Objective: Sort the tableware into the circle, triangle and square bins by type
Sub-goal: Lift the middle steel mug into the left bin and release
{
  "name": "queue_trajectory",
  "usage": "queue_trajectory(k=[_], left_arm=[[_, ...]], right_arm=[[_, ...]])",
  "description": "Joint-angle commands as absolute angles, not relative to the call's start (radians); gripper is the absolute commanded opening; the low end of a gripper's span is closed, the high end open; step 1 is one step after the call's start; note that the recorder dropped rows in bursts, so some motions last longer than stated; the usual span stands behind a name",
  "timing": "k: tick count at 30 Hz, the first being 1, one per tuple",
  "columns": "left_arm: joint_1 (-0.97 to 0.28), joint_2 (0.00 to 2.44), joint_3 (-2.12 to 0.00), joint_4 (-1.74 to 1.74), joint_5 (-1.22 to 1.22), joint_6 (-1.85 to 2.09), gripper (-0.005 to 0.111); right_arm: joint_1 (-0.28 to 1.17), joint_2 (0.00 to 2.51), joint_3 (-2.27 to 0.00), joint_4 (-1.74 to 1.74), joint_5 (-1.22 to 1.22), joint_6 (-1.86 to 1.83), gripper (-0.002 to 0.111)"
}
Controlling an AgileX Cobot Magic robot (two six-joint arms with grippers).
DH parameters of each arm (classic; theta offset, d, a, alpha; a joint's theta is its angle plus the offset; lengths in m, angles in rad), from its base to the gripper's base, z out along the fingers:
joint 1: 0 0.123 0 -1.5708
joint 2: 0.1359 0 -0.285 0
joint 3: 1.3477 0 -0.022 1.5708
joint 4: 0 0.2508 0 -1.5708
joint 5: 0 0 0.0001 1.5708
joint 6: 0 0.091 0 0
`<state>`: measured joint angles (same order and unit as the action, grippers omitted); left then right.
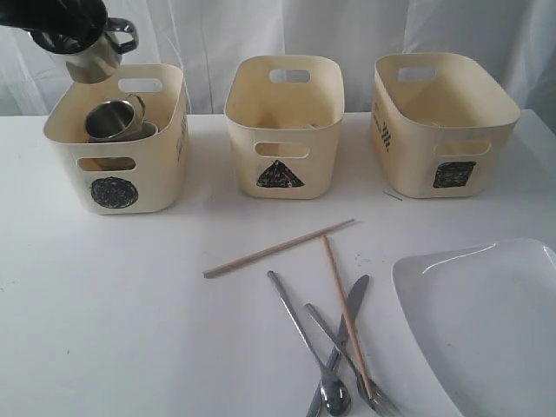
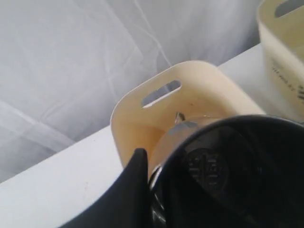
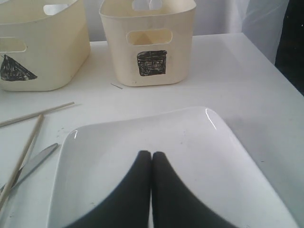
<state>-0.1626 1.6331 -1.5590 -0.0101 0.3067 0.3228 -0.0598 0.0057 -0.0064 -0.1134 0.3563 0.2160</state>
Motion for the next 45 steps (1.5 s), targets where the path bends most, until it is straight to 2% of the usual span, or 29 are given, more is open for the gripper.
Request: queue_trajectory(k=[1,9,31,34,40,45], left_arm=[[-0.125,1.743,-1.624,-0.02,0.282,0.3,0.0],[-0.125,1.891,-1.684,-0.02,0.21,0.287,0.0],[-0.13,1.943,-1.701,-0.127,0.486,0.287,0.0],[-0.132,1.943,-1.701,-0.146,0.486,0.292,0.008],[-0.132,1.943,-1.701,-0.156,0.488,0.286,0.041],[-0.132,1.937,-1.701,-0.195,0.519,0.286,0.045]], right_arm=[[-0.058,0.0,0.0,-0.117,0.344,0.217,0.0],[-0.058,0.0,0.0,-0.117,0.344,0.217,0.0],[-0.058,0.0,0.0,-0.117,0.344,0.217,0.0],[-0.058,0.0,0.0,-0.117,0.344,0.217,0.0],[-0.058,0.0,0.0,-0.117,0.344,0.217,0.0],[-0.058,0.0,0.0,-0.117,0.344,0.217,0.0]])
